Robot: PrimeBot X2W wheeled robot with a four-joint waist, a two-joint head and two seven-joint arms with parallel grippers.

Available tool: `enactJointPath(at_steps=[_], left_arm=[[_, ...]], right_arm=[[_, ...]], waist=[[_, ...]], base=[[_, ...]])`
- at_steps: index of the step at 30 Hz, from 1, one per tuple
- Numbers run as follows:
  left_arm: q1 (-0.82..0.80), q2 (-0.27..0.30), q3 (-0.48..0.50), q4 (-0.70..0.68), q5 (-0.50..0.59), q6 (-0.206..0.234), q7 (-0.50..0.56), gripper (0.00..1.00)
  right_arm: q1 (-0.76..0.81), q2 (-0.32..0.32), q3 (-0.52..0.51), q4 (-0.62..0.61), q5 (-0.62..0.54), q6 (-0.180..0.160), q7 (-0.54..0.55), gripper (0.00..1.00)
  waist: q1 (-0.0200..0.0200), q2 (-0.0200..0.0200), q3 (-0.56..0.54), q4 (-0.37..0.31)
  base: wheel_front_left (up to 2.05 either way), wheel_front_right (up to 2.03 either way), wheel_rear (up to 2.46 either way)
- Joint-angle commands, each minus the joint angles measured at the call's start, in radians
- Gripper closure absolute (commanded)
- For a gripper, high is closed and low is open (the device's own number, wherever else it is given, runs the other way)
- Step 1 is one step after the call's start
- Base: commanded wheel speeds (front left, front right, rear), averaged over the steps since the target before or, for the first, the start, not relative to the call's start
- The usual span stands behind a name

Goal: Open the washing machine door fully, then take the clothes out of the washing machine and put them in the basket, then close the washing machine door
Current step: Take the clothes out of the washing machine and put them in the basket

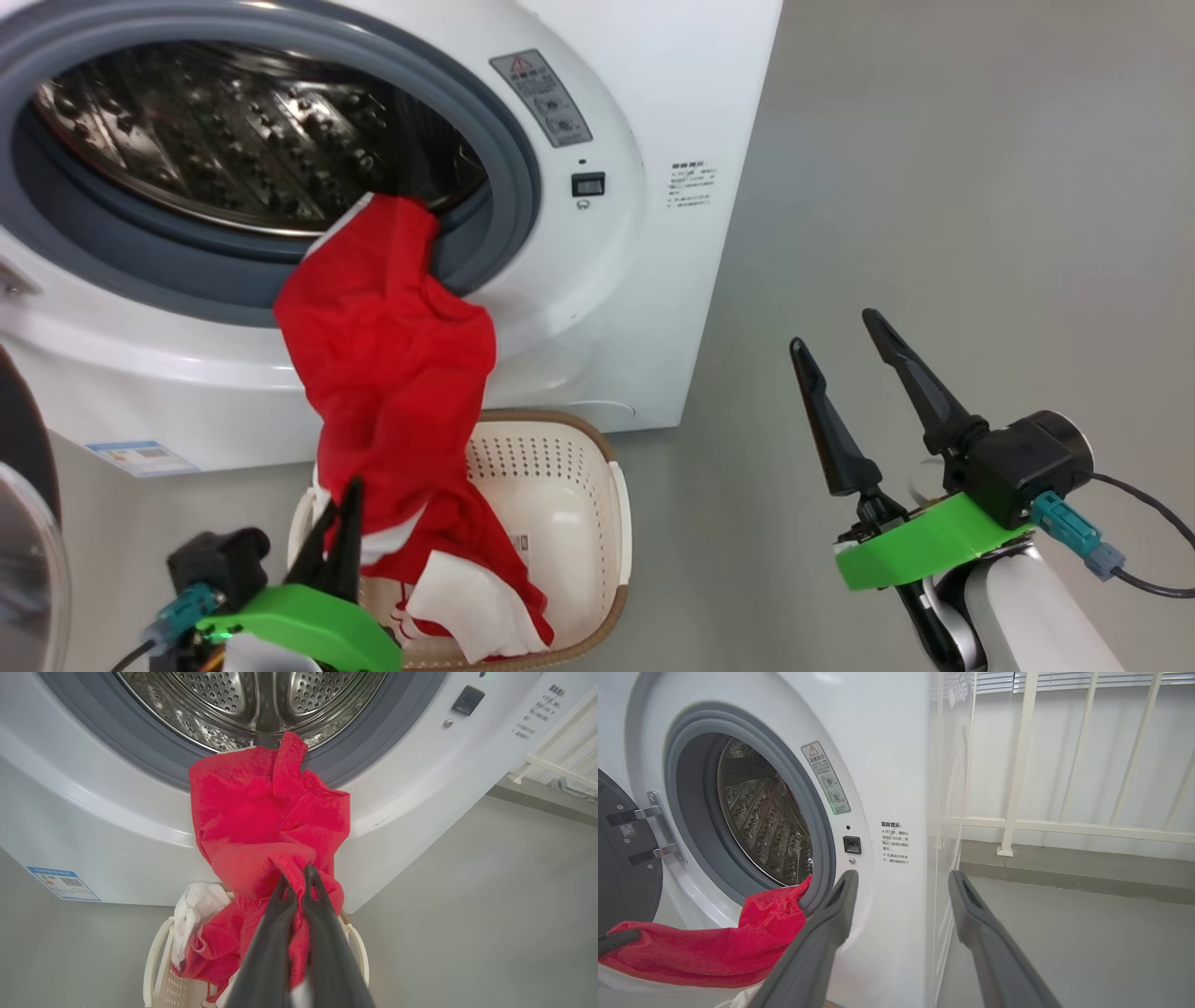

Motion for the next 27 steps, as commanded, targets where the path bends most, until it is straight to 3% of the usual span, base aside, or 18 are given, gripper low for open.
enactJointPath(at_steps=[1,12,27], left_arm=[[-0.049,0.002,0.031,0.043,-0.018,-0.018,-0.007,1.00],[-0.210,-0.039,0.023,0.446,-0.065,-0.088,-0.034,1.00],[-0.478,-0.058,-0.009,0.839,-0.081,-0.137,0.004,1.00]], right_arm=[[-0.014,0.003,0.027,-0.022,0.000,0.006,-0.006,0.00],[-0.041,0.003,0.034,-0.029,-0.004,0.006,-0.006,0.00],[-0.103,0.003,0.022,-0.061,-0.028,0.006,-0.006,0.00]], waist=[[0.0000,0.0000,0.019,-0.009],[0.0000,0.0000,0.091,-0.034],[0.0000,0.0000,0.287,-0.040]], base=[[0.00,0.00,0.00],[0.00,0.00,0.00],[0.00,0.00,0.00]])
